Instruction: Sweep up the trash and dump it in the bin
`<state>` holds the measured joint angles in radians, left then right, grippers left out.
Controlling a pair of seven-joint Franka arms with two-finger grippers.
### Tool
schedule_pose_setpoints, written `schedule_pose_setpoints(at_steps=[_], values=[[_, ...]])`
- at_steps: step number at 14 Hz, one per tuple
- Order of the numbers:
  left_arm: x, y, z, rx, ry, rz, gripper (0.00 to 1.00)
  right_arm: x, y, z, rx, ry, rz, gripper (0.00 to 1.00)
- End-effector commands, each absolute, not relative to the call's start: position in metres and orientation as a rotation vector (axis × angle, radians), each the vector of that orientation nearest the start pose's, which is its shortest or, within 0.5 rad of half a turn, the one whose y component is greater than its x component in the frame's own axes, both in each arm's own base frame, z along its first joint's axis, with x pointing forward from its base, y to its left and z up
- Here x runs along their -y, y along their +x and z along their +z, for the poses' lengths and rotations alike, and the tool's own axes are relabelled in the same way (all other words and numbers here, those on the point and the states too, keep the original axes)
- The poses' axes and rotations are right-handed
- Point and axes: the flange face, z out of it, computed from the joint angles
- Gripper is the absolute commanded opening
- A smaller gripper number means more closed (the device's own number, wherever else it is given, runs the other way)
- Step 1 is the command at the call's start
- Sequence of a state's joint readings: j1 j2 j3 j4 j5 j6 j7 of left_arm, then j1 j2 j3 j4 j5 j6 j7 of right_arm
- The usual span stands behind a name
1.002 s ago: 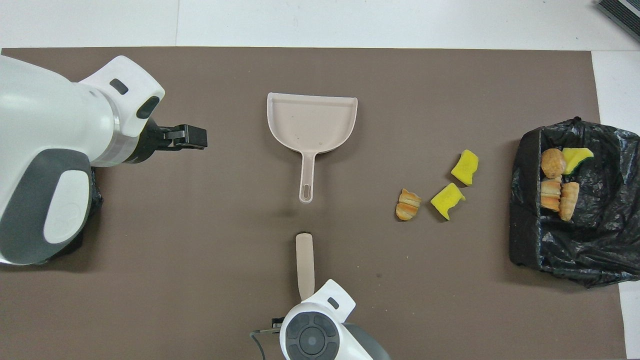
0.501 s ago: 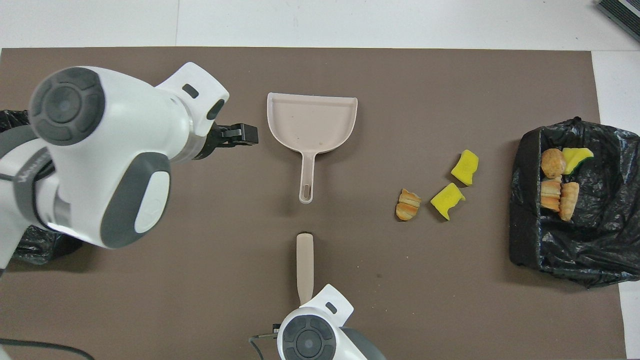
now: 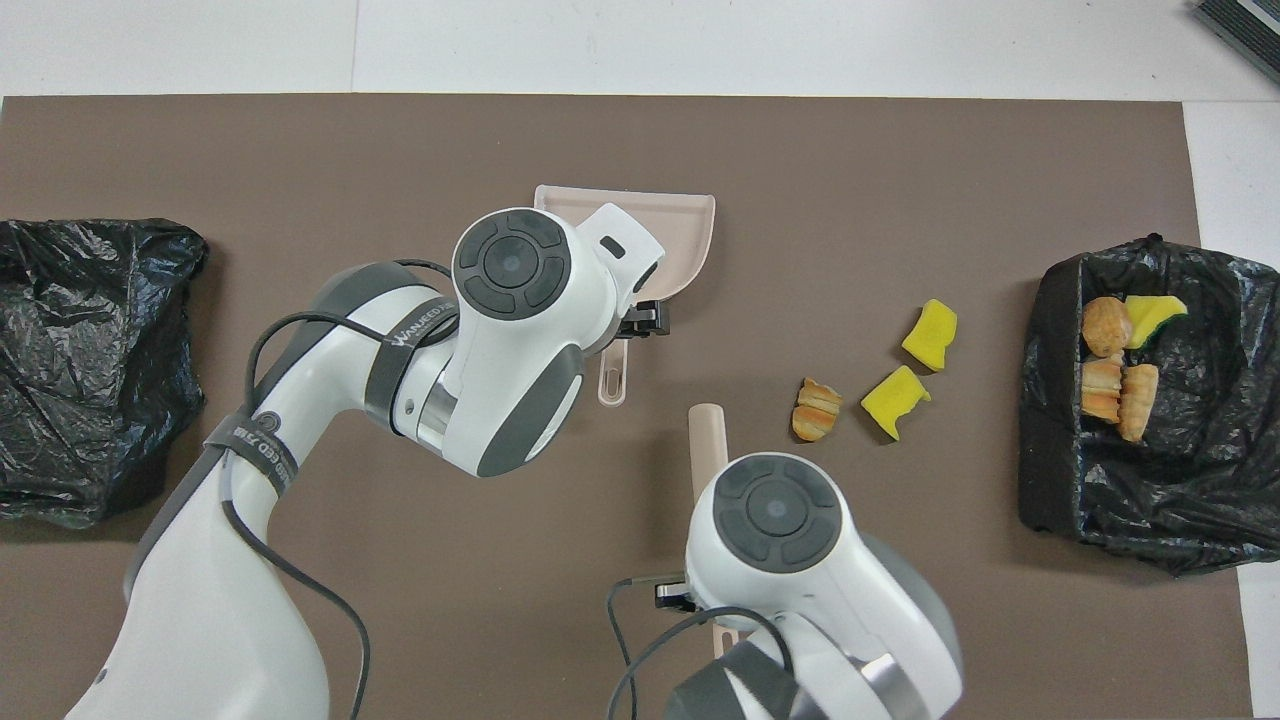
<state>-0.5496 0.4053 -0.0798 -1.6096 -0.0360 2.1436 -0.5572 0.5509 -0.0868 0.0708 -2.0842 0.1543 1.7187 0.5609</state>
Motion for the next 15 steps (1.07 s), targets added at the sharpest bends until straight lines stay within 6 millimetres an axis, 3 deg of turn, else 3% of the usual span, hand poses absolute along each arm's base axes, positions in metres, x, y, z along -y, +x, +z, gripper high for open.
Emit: schedule_pose_setpoints(at_steps=[1,3,5,6,7,8,10,13,15], values=[[0.413,0.555,0.377,-0.104,-3.241,-0.134,1.00,-0.262,0.429,0.468,0.086,-3.174,0.440,0.00],[0.414,0.557,0.361,-0.100,-3.240,-0.131,1.00,-0.215,0.457,0.470,0.093,-3.175,0.418,0.00],[0.414,0.557,0.358,-0.105,-3.233,-0.121,0.97,-0.164,0.481,0.463,0.192,-3.197,0.408,0.00],[0.414,0.557,0.359,-0.105,-3.233,-0.121,0.71,-0.139,0.492,0.459,0.220,-3.204,0.398,0.00],[0.414,0.557,0.361,-0.108,-3.231,-0.115,0.21,-0.118,0.501,0.455,0.245,-3.232,0.359,0.00],[0.414,0.557,0.363,-0.110,-3.231,-0.117,0.00,-0.100,0.508,0.450,0.245,-3.275,0.317,0.00],[0.411,0.559,0.368,-0.144,-3.195,-0.128,0.00,-0.061,0.521,0.437,0.188,-3.323,0.308,0.00],[0.410,0.555,0.366,-0.223,-3.154,-0.121,0.00,-0.025,0.529,0.401,0.074,-3.311,0.302,0.00],[0.406,0.558,0.367,-0.326,-3.140,-0.116,0.00,-0.003,0.524,0.381,0.036,-3.301,0.264,0.00]])
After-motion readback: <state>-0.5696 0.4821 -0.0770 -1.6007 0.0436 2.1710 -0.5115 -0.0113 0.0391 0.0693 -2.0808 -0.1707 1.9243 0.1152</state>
